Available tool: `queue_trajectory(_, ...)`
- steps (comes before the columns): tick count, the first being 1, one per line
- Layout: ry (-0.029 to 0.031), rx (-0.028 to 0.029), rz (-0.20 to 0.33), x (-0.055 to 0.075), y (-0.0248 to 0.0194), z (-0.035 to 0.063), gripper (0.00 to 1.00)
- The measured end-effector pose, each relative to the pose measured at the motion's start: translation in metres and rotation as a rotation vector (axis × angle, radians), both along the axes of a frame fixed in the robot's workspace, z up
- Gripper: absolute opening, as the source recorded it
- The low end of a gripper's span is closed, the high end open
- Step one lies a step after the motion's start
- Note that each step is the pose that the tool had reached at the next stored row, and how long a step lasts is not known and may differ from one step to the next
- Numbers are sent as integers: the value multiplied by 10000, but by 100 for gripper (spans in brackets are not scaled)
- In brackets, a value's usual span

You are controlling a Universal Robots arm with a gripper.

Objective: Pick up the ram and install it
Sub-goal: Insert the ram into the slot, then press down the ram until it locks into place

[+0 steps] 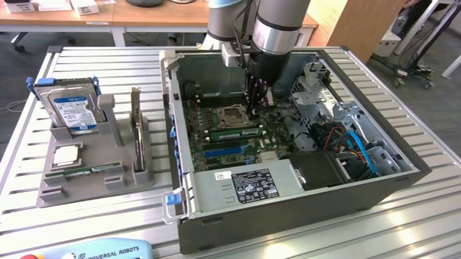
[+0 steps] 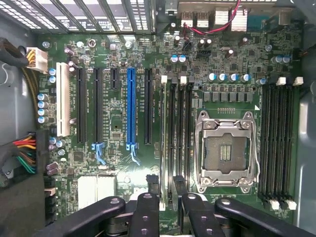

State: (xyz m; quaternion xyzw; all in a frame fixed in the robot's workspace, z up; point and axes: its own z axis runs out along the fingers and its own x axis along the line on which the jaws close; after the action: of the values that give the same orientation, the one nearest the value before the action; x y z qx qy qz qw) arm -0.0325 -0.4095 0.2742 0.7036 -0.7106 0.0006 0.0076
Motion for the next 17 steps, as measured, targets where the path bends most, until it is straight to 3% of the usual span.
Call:
queue_trajectory(14, 1, -2, 0, 0, 0, 1, 25)
queue_trajectory(17, 1, -2, 0, 0, 0, 1, 18)
